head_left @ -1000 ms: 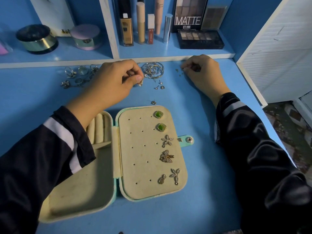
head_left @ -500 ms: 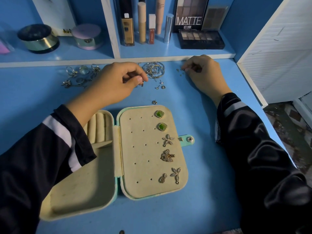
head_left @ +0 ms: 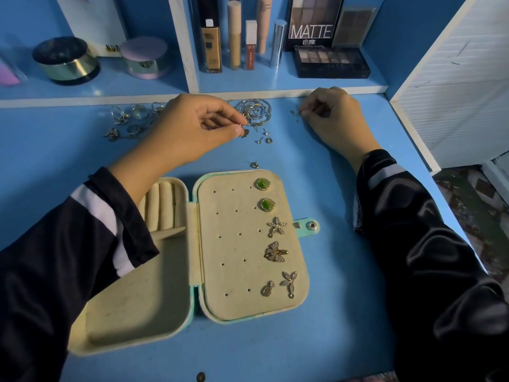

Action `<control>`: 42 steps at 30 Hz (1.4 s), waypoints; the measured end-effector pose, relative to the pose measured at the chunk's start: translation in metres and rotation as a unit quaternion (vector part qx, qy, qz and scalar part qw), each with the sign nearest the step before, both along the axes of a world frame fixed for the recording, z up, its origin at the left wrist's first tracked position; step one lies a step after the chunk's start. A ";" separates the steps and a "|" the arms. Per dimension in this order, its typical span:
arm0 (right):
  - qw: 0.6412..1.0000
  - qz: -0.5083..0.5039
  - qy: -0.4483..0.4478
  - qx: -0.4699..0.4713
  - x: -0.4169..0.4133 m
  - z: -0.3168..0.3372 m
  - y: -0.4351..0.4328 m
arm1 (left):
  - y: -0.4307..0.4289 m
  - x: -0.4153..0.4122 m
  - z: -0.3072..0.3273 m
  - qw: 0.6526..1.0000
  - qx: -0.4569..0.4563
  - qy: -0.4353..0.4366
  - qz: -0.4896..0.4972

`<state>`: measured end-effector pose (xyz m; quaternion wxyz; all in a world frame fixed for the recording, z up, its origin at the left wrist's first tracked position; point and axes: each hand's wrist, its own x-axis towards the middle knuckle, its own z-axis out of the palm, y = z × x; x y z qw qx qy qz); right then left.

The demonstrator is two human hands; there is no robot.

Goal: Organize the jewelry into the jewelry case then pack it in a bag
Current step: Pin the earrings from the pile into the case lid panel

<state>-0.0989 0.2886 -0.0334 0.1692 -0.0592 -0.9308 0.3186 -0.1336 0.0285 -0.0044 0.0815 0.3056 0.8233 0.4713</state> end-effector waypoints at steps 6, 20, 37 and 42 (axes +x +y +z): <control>1.000 0.002 -0.002 0.009 0.000 0.001 0.001 | -0.002 -0.005 -0.007 0.997 -0.028 0.060 0.027; 0.999 -0.015 -0.002 -0.052 0.028 0.010 -0.008 | -0.009 0.009 -0.002 0.993 -0.004 0.111 0.036; 0.994 0.056 0.019 -0.092 0.128 0.021 -0.071 | -0.037 0.074 0.010 0.996 0.081 0.029 0.010; 0.993 0.061 0.000 -0.103 0.145 0.019 -0.085 | -0.043 0.091 0.007 0.997 0.070 0.031 0.020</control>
